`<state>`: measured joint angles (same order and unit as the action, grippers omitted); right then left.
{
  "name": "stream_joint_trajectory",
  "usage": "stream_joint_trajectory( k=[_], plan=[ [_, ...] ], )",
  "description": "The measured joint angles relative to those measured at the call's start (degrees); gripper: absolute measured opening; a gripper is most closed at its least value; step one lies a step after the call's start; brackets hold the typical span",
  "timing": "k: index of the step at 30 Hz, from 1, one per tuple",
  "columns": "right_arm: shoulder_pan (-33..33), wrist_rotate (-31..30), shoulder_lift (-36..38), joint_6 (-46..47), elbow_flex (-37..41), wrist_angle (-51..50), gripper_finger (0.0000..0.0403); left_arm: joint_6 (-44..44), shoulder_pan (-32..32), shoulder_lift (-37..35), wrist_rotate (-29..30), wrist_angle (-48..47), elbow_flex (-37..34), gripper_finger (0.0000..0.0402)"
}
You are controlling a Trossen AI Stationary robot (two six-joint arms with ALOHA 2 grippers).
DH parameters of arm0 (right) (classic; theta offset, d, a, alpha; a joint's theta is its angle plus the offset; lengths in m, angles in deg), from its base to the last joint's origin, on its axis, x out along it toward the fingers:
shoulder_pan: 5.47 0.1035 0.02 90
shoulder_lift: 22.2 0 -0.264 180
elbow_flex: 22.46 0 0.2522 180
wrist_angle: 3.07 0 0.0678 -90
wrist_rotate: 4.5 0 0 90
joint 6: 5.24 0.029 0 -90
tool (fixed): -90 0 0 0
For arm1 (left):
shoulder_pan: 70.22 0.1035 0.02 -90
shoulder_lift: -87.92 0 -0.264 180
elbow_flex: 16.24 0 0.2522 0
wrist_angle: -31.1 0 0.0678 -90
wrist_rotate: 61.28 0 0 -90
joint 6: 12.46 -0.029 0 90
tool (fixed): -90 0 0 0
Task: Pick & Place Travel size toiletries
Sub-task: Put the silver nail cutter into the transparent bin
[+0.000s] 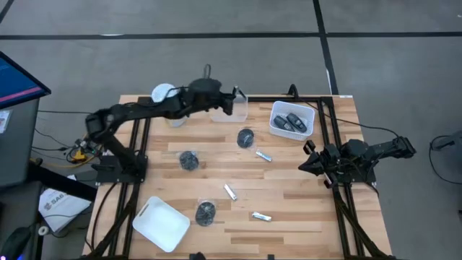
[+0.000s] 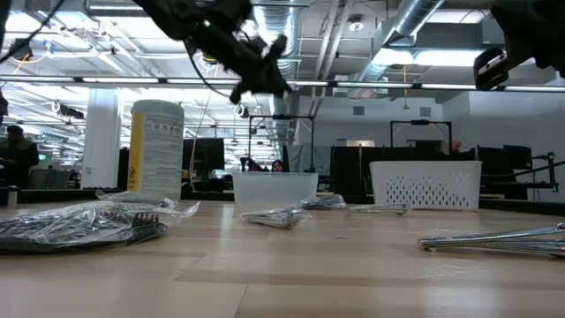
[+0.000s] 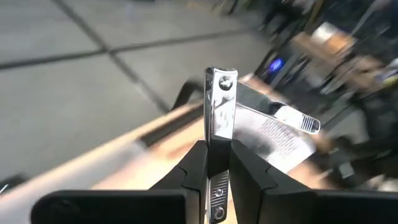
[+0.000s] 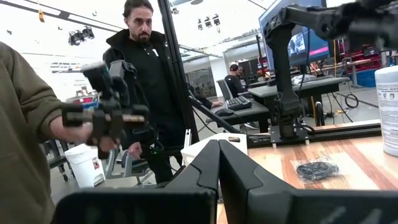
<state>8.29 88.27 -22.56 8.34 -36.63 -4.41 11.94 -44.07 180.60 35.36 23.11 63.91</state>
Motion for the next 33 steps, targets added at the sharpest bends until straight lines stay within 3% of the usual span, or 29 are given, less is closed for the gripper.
stream_joint_trajectory(
  k=[4, 10, 19, 33],
  plan=[
    [0.00, 0.00, 0.02, 0.00, 0.00, 0.00, 0.0000, -0.09, -1.32, 5.05, 8.66, -4.88, 1.23, 0.0035],
    [-0.02, 0.00, 0.02, 0.00, 0.00, 0.02, 0.0000, 2.54, -2.56, 10.81, 19.46, -5.07, 1.56, 0.0035],
    [0.00, 0.00, 0.02, 0.00, 0.00, 0.00, 0.0000, 8.77, -0.41, 18.13, 19.86, -4.78, 1.54, 0.0035],
    [0.00, 0.00, 0.01, 0.00, 0.00, -0.01, 0.0000, 10.71, 2.36, 21.36, 17.02, -4.03, 1.58, 0.0035]
  ],
)
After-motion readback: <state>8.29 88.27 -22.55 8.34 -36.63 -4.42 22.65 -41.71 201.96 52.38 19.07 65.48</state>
